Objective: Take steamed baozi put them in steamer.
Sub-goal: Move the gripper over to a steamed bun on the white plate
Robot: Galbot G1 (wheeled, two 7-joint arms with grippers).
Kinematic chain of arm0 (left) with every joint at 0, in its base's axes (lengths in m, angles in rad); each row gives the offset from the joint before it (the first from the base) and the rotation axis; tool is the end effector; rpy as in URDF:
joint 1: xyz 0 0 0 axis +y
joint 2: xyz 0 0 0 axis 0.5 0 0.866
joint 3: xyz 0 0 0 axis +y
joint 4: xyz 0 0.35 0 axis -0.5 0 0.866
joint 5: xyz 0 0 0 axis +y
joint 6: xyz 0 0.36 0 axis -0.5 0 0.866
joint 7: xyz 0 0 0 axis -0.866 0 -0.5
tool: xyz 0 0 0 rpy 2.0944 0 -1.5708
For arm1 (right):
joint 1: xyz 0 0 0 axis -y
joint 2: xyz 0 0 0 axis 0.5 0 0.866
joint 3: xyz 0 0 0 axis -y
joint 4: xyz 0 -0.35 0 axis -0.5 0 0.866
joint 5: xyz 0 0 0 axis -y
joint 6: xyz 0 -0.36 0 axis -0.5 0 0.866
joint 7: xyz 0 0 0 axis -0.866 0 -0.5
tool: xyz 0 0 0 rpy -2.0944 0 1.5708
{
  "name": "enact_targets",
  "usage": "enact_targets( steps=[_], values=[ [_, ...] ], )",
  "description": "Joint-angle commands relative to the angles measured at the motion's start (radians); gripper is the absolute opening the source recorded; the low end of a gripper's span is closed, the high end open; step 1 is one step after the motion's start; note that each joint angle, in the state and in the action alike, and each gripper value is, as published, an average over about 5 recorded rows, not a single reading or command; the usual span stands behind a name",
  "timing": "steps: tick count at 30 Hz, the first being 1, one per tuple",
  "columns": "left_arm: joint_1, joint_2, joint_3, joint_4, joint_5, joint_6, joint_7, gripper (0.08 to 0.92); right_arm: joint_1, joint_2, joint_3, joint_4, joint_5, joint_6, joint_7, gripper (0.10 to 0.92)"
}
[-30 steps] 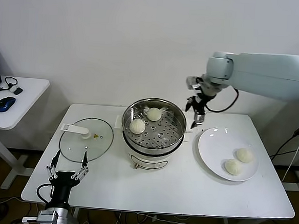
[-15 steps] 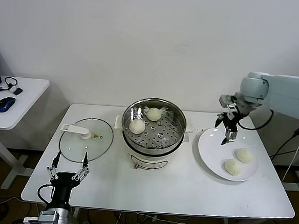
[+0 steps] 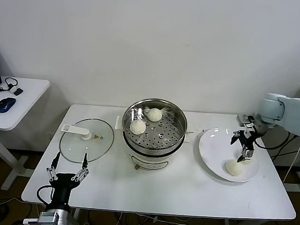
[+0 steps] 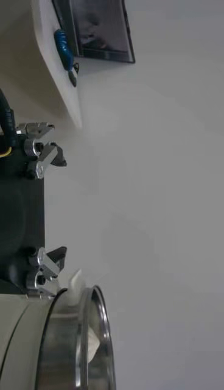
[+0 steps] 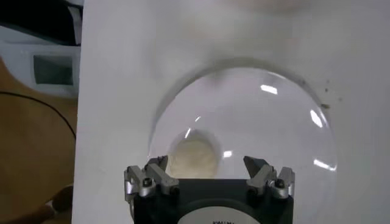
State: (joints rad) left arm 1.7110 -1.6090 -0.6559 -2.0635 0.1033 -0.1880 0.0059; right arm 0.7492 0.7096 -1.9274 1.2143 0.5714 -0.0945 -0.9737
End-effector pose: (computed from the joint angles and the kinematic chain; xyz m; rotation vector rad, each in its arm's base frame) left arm 0.1360 0.0350 -0.3364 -0.1608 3.1213 0.2411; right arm 0.5191 -0.2208 -0.1477 1.2465 -1.2472 1.1887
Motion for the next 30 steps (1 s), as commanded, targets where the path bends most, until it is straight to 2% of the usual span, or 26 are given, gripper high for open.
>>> enact_targets(
  steps=[1,30],
  values=[
    [-0.001,-0.049,0.0,0.003,0.003,-0.004,0.0,0.823,-0.115,-0.036,0.038,-0.036,-0.038,0.013,0.01,0.823],
    [0.001,-0.049,-0.012,0.015,0.003,-0.016,0.0,0.823,-0.293,0.028,0.159,-0.198,-0.097,0.055,0.021,0.823]
  ],
)
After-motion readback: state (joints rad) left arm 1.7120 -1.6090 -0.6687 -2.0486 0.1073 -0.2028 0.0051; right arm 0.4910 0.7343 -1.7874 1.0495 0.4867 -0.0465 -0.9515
